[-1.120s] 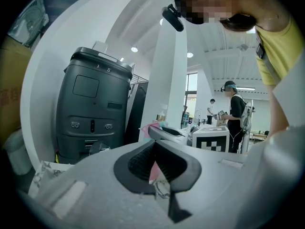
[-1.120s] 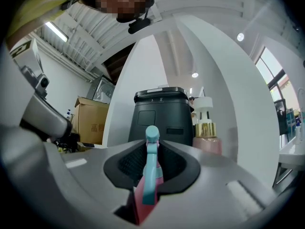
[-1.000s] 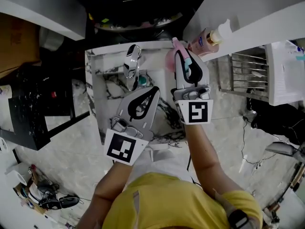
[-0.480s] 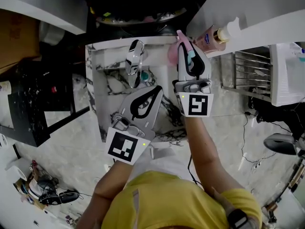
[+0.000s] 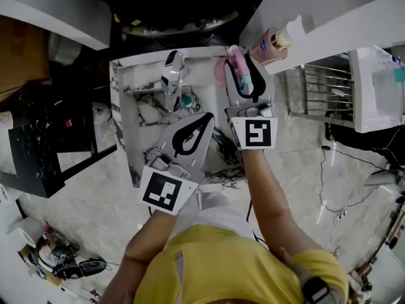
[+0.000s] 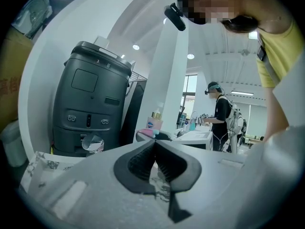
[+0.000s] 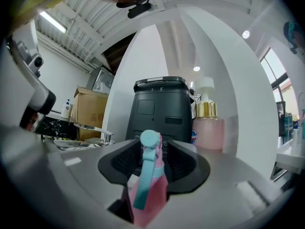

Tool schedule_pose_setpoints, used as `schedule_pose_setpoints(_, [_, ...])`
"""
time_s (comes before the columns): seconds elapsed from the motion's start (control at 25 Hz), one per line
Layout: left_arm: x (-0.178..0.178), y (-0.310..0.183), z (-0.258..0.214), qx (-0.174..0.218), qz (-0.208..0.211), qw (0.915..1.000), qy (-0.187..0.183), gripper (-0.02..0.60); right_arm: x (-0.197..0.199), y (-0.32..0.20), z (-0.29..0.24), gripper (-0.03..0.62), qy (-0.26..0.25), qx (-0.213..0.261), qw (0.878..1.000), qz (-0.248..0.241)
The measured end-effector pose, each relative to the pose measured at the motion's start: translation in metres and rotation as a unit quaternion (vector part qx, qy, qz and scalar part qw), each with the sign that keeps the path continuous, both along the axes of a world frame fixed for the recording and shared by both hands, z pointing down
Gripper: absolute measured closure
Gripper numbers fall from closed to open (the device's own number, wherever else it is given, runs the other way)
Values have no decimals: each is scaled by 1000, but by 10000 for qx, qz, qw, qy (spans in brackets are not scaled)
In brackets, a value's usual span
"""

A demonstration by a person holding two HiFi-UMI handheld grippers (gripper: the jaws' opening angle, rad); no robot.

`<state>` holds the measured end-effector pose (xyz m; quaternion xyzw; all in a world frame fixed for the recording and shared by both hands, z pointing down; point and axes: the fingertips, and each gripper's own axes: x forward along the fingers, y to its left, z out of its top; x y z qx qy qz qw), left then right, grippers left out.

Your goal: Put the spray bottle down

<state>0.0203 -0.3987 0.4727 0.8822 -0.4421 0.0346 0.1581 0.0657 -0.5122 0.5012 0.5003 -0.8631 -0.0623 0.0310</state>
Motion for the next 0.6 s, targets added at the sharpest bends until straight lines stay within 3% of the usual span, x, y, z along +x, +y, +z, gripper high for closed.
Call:
schedule_pose_setpoints(0.44, [2, 30, -29, 267, 20, 9996, -24, 580, 16, 46, -8, 404, 225, -401, 9987, 203])
schedule_pose_setpoints(0.6, [1, 44, -38, 322, -16, 9995, -44, 580, 29, 74, -20, 447, 229, -505, 9977, 398])
